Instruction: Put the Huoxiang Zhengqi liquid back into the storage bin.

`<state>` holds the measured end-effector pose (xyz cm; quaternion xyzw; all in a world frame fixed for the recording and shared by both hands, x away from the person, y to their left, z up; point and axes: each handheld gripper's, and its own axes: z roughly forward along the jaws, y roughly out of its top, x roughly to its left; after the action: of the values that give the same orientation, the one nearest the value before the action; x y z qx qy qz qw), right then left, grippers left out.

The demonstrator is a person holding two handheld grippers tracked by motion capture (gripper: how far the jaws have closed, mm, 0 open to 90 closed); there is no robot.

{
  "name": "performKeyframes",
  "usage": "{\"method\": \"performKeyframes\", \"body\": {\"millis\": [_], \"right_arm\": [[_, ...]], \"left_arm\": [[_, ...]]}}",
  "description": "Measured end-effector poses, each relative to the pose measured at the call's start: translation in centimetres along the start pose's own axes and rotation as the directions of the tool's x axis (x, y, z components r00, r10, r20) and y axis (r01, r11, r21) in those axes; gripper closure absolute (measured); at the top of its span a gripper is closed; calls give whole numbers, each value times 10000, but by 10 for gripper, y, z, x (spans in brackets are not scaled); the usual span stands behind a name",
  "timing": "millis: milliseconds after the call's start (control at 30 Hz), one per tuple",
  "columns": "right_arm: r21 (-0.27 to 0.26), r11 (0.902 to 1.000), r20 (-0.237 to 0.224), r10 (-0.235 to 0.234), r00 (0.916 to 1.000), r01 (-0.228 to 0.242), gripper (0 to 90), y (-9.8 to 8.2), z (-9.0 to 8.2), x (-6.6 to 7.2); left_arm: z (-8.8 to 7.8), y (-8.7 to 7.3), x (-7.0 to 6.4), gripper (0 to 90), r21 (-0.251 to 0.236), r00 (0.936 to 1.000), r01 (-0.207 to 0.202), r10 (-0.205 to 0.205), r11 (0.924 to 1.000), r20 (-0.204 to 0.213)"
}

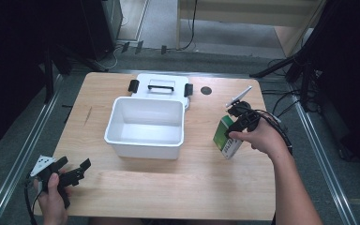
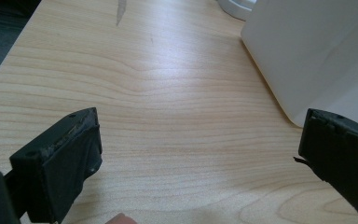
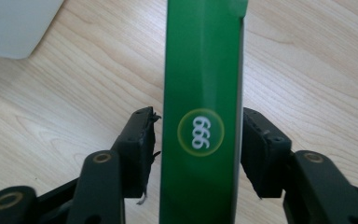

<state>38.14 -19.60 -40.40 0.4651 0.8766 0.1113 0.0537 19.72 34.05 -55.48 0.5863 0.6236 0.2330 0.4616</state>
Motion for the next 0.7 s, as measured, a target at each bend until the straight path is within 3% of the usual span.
{"method": "performKeyframes", "body": {"millis": [200, 333, 500, 533, 567, 633, 700], "right_arm": [[88, 9999, -74, -54, 10000, 55, 636, 3, 2, 1], [206, 9935, -23, -1120, 9937, 1121, 643, 4, 0, 7], [-56, 9632, -405, -2689, 9623, 2689, 644, 0, -6, 18], [-183, 9519, -438, -3065, 9509, 3060, 643, 0, -9, 19], [-253, 9461, -441, -3239, 9451, 3230, 644, 0, -11, 21], [-573, 9203, -407, -3896, 9201, 3871, 644, 0, -19, 24], [-813, 9042, -371, -4232, 9053, 4193, 645, 0, -26, 28]], "left_arm": [[0, 0, 0, 0, 1, 10000, -6, 6, 10000, 2], [0, 0, 0, 0, 0, 10000, -3, 3, 10000, 6], [0, 0, 0, 0, 11, 10000, -17, 17, 10000, 3], [0, 0, 0, 0, 11, 10000, -22, 22, 10000, 2], [0, 0, 0, 0, 2, 10000, -25, 25, 10000, -8], [0, 0, 0, 0, 3, 10000, -32, 32, 10000, -14], [0, 0, 0, 0, 0, 10000, -37, 37, 10000, -23]]}}
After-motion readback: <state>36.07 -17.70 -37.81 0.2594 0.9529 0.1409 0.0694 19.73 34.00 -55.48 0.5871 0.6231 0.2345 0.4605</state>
